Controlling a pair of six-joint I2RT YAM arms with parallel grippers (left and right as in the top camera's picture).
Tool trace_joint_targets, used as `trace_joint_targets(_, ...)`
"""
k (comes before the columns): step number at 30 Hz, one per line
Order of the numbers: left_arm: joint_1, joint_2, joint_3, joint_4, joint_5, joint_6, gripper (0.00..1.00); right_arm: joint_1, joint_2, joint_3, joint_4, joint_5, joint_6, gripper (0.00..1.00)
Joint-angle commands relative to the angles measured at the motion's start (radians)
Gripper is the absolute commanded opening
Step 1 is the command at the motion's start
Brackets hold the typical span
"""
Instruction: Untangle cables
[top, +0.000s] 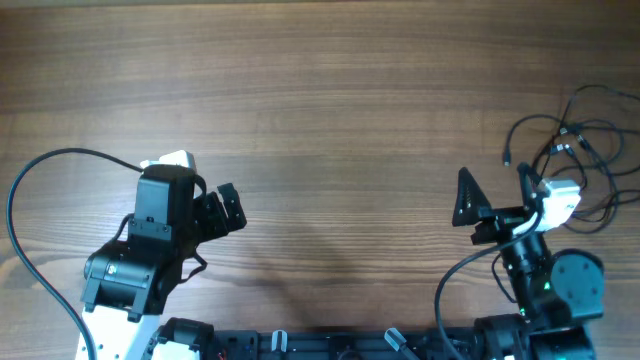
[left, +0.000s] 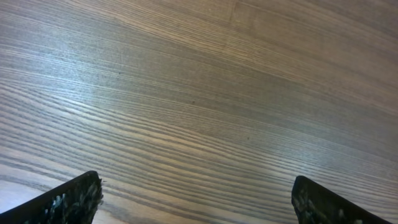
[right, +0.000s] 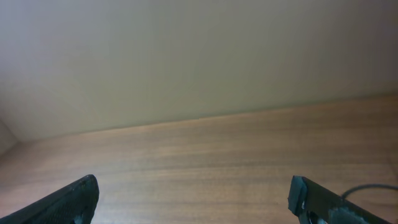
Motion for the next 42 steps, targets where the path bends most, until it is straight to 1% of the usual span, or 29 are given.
trace_joint_targets(1, -0.003, 0.000, -0.006, 0.002, -0.009, 0.002, 1.00, -0.002, -0.077, -0.071, 0.049, -0.024, 0.002, 1.00)
trace_joint_targets(3, -0.003, 0.000, -0.006, 0.002, -0.009, 0.002, 1.00, -0.002, -0.100, -0.098, 0.079, -0.019, 0.000, 1.00)
trace_joint_targets(6, -0.003, 0.000, -0.006, 0.002, -0.009, 0.002, 1.00, -0.002, -0.140, -0.172, 0.172, -0.016, 0.000, 1.00)
trace_joint_targets(8, -0.003, 0.000, -0.006, 0.002, -0.009, 0.002, 1.00, -0.002, -0.172, -0.239, 0.253, -0.016, 0.000, 1.00)
trace_joint_targets(9, -0.003, 0.000, -0.006, 0.002, -0.010, 0.002, 1.00, -0.002, -0.222, -0.306, 0.315, -0.017, 0.000, 1.00)
trace_joint_targets(10, -0.003, 0.000, -0.006, 0.001, -0.009, 0.002, 1.00, -0.002, -0.246, -0.329, 0.332, -0.016, 0.000, 1.00)
trace_joint_targets(14, -0.003, 0.000, -0.006, 0.002, -0.009, 0.002, 1.00, -0.002, -0.260, -0.416, 0.436, -0.016, 0.000, 1.00)
trace_joint_targets(18, -0.003, 0.000, -0.006, 0.002, -0.010, 0.002, 1.00, -0.001, -0.261, -0.427, 0.419, 0.071, -0.003, 1.00)
trace_joint_targets(21, -0.003, 0.000, -0.006, 0.002, -0.010, 0.002, 1.00, -0.001, -0.261, -0.427, 0.392, 0.069, -0.056, 1.00)
trace_joint_targets(24, -0.003, 0.000, -0.006, 0.002, -0.009, 0.002, 1.00, -0.001, -0.261, -0.427, 0.321, 0.069, -0.060, 1.00)
trace_joint_targets(25, -0.003, 0.000, -0.006, 0.002, -0.009, 0.002, 1.00, -0.001, -0.261, -0.427, 0.302, 0.057, -0.087, 1.00)
trace_joint_targets(28, -0.003, 0.000, -0.006, 0.002, -0.009, 0.002, 1.00, -0.001, -0.261, -0.427, 0.233, -0.003, -0.237, 1.00)
trace_joint_targets(42, -0.003, 0.000, -0.006, 0.002, -0.010, 0.002, 1.00, -0.001, -0.261, -0.427, 0.234, 0.000, -0.236, 1.00)
